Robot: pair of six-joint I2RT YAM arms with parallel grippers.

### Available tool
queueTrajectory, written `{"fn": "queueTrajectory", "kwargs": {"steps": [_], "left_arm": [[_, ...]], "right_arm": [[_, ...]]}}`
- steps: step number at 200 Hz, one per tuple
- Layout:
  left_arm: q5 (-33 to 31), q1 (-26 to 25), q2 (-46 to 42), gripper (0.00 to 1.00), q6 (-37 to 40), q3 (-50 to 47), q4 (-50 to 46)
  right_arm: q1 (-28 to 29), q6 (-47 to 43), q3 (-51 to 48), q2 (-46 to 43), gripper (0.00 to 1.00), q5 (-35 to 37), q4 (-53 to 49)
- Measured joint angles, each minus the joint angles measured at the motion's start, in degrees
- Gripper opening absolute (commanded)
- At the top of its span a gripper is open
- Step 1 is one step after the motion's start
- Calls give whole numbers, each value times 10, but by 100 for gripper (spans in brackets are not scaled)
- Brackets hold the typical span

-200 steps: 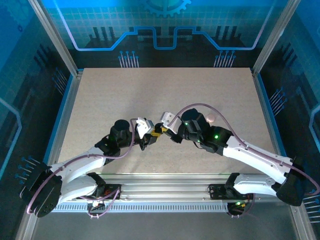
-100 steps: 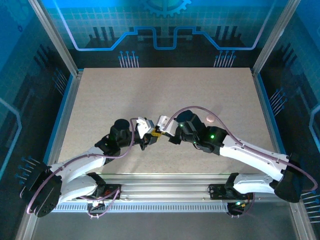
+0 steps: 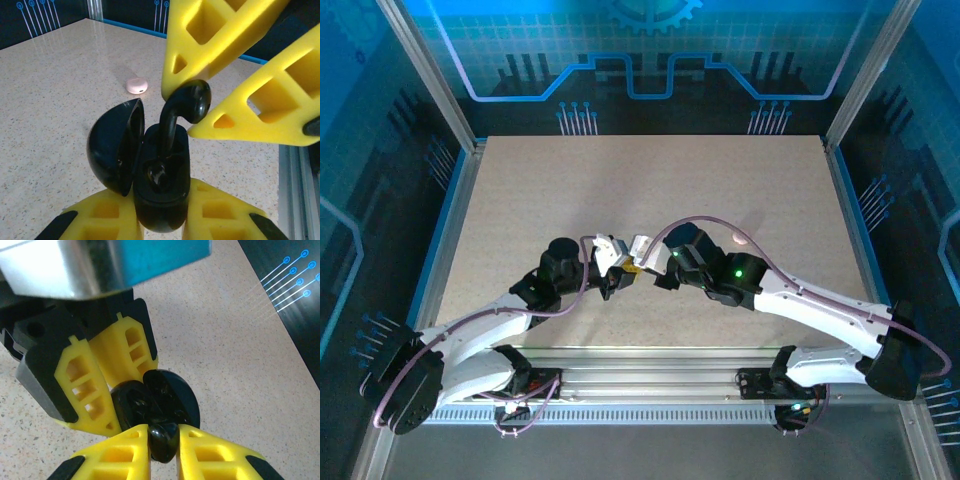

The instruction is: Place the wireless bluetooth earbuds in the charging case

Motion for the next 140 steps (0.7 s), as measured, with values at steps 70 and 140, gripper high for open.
{"fn": "queueTrajectory", "kwargs": {"steps": [70, 140], "left_arm": [[0, 1, 0, 15, 0, 0, 0], [0, 1, 0, 16, 0, 0, 0]], "right_arm": [[12, -6, 4, -10, 18, 21, -18], [25, -13, 13, -5, 18, 38, -34]]}}
